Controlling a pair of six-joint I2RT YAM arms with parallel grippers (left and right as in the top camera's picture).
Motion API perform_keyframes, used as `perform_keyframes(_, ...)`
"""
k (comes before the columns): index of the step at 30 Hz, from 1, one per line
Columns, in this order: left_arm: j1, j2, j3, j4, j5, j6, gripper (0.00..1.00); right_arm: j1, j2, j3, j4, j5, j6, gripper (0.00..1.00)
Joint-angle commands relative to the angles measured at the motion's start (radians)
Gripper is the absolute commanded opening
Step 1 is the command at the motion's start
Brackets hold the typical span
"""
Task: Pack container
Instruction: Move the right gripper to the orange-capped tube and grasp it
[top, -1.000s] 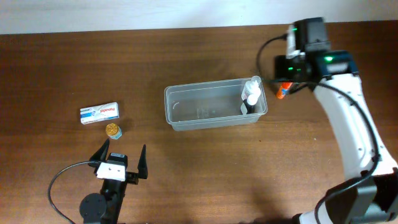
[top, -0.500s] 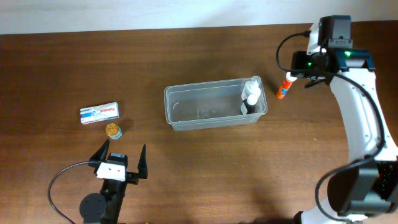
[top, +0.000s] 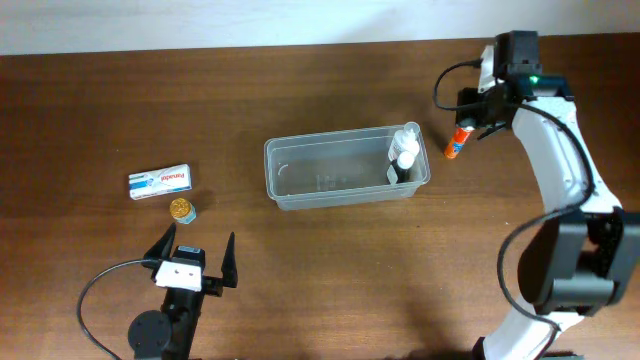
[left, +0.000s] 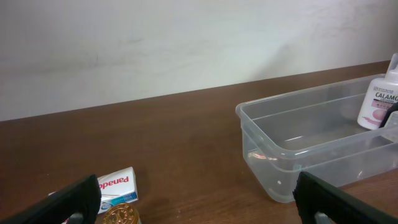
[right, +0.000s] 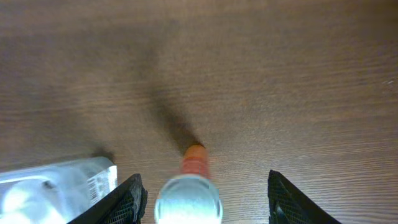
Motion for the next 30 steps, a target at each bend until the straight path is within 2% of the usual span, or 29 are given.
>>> perform_keyframes(1, 0.006, -0.007, -0.008, 0.002, 0.014, 0.016, 1.00, -0.001, 0.060, 0.017, 0.001, -0.011, -0.010, 0.56)
perform_keyframes(5, 0.006, -0.007, -0.008, 0.002, 0.014, 0.016, 1.00, -0.001, 0.082, 0.017, 0.001, -0.013, -0.010, 0.55)
perform_keyframes(10, 0.006, -0.007, -0.008, 0.002, 0.014, 0.016, 1.00, -0.001, 0.082, 0.017, 0.010, -0.013, -0.010, 0.38)
perform_keyframes(18, 0.006, -0.007, -0.008, 0.002, 0.014, 0.016, 1.00, -0.001, 0.081, 0.017, 0.005, -0.014, -0.010, 0.26)
perform_keyframes(30, 0.006, -0.007, -0.008, 0.002, 0.014, 0.016, 1.00, -0.001, -0.045, 0.090, -0.079, -0.014, -0.014, 0.25)
